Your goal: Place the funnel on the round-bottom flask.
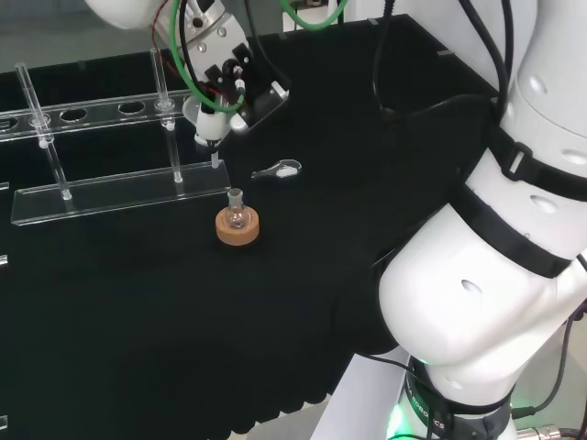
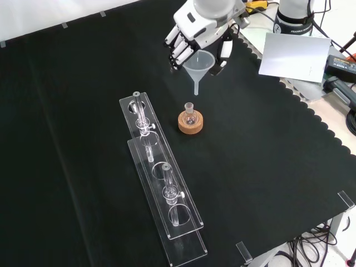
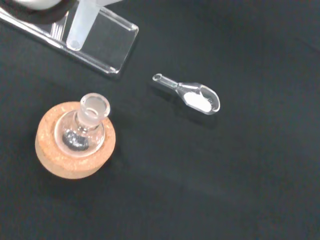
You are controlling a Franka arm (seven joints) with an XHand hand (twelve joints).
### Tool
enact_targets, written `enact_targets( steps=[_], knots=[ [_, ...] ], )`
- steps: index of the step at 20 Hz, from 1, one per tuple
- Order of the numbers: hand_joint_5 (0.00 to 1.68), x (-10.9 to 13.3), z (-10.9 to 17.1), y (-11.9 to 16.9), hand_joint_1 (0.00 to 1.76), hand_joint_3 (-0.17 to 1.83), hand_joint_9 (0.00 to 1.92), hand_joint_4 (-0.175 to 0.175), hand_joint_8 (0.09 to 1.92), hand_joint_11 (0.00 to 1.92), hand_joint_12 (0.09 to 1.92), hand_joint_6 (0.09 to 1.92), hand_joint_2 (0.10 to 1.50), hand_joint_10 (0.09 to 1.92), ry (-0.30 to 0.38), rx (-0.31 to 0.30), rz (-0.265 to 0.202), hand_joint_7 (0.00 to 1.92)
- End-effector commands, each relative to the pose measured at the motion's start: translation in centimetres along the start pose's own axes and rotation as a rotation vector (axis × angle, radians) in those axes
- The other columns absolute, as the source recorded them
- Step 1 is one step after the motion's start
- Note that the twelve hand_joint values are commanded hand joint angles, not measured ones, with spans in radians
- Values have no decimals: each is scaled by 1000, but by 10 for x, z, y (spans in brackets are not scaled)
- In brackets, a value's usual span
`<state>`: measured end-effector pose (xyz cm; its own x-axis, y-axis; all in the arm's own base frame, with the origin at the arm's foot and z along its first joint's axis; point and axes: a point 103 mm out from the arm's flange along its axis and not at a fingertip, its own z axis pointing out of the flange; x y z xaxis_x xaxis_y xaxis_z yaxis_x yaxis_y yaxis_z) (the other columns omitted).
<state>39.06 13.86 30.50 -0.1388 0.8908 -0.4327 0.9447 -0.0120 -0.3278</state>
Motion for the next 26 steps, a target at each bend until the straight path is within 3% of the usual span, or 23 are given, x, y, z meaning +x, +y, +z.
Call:
enact_targets(
  steps=[1,26],
  knots=[
    [428,6,15,5,723,546,944,-55,732,585,1250,435,686,523,-14,24,1,576],
    [414,6,49,25,735,556,911,-57,749,577,1254,422,685,541,-20,93,24,535]
  ],
)
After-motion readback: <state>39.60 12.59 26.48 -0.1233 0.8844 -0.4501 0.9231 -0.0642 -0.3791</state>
